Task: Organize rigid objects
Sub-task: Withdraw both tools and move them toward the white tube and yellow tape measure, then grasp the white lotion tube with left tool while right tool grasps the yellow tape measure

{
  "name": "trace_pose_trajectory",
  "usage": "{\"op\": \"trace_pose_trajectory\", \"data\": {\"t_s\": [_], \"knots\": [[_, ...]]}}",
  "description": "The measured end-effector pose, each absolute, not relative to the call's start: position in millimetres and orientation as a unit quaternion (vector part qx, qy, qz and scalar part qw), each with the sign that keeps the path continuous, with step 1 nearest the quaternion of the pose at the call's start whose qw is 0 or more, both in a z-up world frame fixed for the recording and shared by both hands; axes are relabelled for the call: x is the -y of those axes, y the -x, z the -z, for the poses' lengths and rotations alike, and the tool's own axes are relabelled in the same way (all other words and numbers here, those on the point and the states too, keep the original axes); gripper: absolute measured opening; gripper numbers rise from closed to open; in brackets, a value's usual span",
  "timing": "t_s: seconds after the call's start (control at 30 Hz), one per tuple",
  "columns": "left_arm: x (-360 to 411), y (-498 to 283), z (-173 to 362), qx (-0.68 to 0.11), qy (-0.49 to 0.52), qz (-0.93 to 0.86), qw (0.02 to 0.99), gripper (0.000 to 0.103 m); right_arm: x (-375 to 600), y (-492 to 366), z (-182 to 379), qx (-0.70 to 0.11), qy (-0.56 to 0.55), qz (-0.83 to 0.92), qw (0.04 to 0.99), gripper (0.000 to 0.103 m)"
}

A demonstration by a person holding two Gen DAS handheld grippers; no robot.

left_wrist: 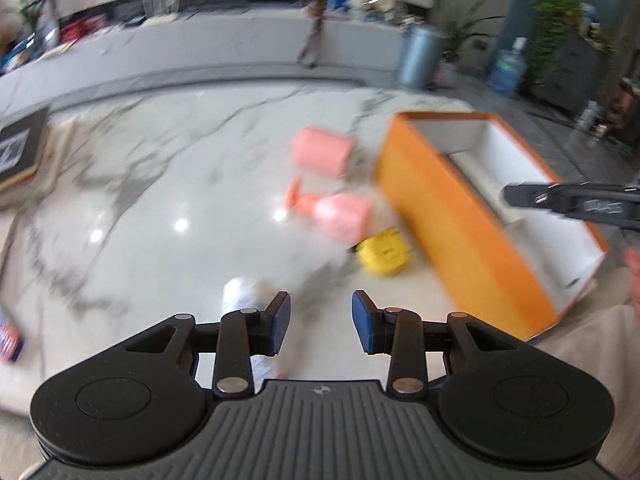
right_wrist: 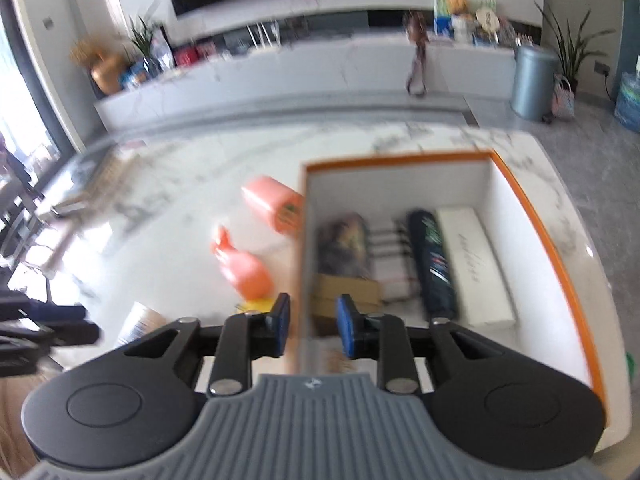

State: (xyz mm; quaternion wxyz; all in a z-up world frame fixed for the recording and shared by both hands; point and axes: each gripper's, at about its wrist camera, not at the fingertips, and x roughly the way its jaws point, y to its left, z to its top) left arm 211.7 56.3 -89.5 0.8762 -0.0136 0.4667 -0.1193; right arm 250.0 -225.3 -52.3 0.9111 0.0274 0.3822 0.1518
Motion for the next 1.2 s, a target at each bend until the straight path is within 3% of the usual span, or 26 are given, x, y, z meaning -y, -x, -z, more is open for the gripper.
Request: {"op": "trace_pose_trajectory", "data": {"t_s": [0.13, 0.3, 0.47, 0.77, 1.1, 1.2], "knots": [[-80.1, -216.3, 118.3, -0.503, 0.031, 0.062, 0.862, 0.059, 189.0, -232.0, 52.3, -0.360, -0.022, -0.167, 0.918, 0.040], [-83.5, -225.4, 133.9, -0.500, 0.044, 0.055, 0.863, 0.074, 146.8, -228.1, 84.1, -0.371, 0.006, -0.154, 0.916, 0.041], [-73.6, -251.8, 151.7, -0.516, 0.038, 0.061, 0.853, 0.074, 130.3, -239.7, 123.5, -0.374, 0.031, -0.097, 0.922, 0.052], [-100.3, -268.1, 187.8, -0.558, 0.138, 0.013, 0.818, 0.072, 114.6, -265.1, 162.3, -0.382, 0.046, -0.034, 0.922, 0.057], [-79.5, -273.5, 189.2, -0.536, 0.078, 0.000, 0.841, 0.072, 106.7, -282.9, 181.0, -0.377, 0.056, -0.029, 0.924, 0.060], [-77.6, -275.2, 190.9, -0.533, 0.071, -0.010, 0.843, 0.072, 101.8, -284.1, 184.4, -0.369, 0.067, -0.036, 0.926, 0.067]]}}
